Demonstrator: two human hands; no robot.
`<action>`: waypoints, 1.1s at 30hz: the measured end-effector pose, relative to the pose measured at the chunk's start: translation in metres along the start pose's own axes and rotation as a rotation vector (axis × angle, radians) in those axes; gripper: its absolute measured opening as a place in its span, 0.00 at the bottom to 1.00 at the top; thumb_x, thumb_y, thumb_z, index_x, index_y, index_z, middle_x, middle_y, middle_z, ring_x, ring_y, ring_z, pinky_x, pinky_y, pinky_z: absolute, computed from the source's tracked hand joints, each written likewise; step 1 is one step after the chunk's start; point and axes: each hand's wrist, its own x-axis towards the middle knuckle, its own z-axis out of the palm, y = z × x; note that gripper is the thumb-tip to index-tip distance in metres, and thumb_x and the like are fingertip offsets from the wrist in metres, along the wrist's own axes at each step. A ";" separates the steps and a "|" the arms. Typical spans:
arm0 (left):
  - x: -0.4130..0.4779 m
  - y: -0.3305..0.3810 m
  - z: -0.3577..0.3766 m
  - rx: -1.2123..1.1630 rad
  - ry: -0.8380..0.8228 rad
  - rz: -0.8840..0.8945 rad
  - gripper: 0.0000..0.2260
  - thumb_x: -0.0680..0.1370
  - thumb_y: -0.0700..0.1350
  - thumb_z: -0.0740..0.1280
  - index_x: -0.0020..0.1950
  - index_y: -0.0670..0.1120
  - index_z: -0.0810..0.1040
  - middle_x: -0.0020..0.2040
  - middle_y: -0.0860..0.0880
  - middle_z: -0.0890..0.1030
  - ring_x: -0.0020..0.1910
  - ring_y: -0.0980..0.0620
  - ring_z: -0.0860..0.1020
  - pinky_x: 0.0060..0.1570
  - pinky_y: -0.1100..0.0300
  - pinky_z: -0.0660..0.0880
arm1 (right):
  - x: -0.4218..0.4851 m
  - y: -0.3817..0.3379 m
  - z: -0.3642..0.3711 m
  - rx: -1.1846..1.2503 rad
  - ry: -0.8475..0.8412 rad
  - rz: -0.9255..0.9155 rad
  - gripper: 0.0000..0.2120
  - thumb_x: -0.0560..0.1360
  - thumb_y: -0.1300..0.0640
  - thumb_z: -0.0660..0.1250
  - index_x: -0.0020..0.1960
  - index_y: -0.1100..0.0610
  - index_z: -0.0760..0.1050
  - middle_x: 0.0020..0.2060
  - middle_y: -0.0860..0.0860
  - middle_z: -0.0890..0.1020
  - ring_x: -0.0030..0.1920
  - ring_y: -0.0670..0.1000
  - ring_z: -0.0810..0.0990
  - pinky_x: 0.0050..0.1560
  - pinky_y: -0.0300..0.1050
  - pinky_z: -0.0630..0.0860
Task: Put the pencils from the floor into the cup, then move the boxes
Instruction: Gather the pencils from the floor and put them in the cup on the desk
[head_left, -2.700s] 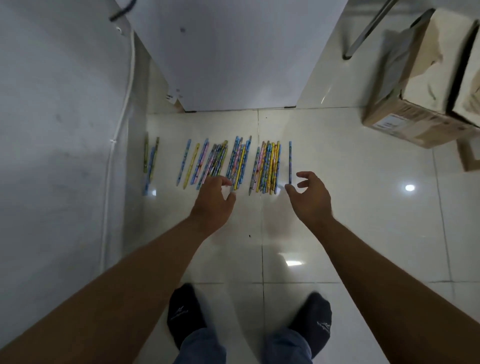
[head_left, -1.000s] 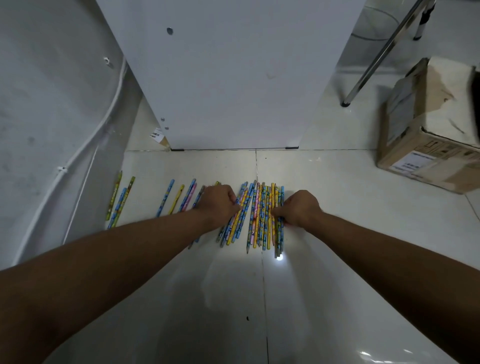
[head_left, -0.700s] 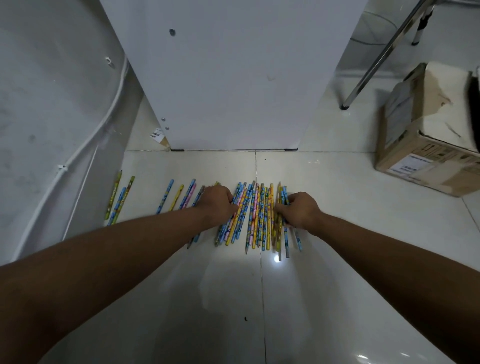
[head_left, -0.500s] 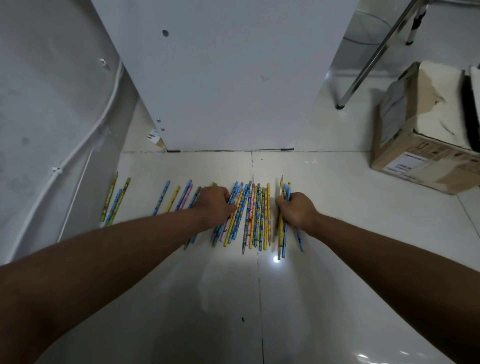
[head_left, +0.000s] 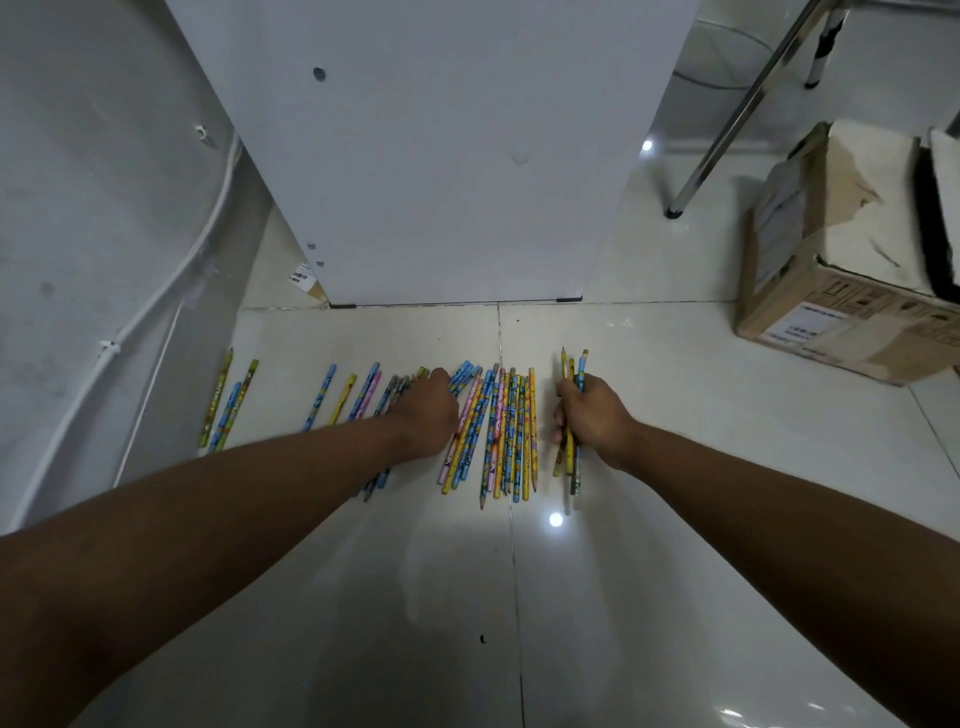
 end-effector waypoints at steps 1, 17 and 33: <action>-0.002 0.000 0.000 -0.010 0.011 -0.017 0.07 0.85 0.42 0.59 0.55 0.40 0.73 0.50 0.42 0.77 0.38 0.53 0.71 0.35 0.56 0.66 | 0.000 0.000 0.001 0.012 0.014 0.003 0.18 0.88 0.51 0.57 0.45 0.60 0.75 0.30 0.54 0.79 0.27 0.52 0.79 0.33 0.44 0.77; -0.001 0.005 -0.002 -0.037 0.023 -0.107 0.13 0.71 0.53 0.77 0.40 0.45 0.80 0.38 0.48 0.81 0.39 0.49 0.82 0.34 0.58 0.77 | 0.001 0.000 0.008 0.017 0.004 0.026 0.19 0.86 0.44 0.60 0.45 0.56 0.79 0.31 0.52 0.77 0.30 0.52 0.75 0.39 0.48 0.74; -0.004 0.010 -0.025 0.086 0.007 0.073 0.13 0.86 0.52 0.56 0.50 0.45 0.72 0.38 0.49 0.73 0.43 0.44 0.78 0.41 0.52 0.73 | -0.004 -0.013 0.002 0.320 -0.056 0.029 0.18 0.85 0.42 0.62 0.51 0.58 0.75 0.26 0.50 0.66 0.24 0.49 0.62 0.26 0.41 0.62</action>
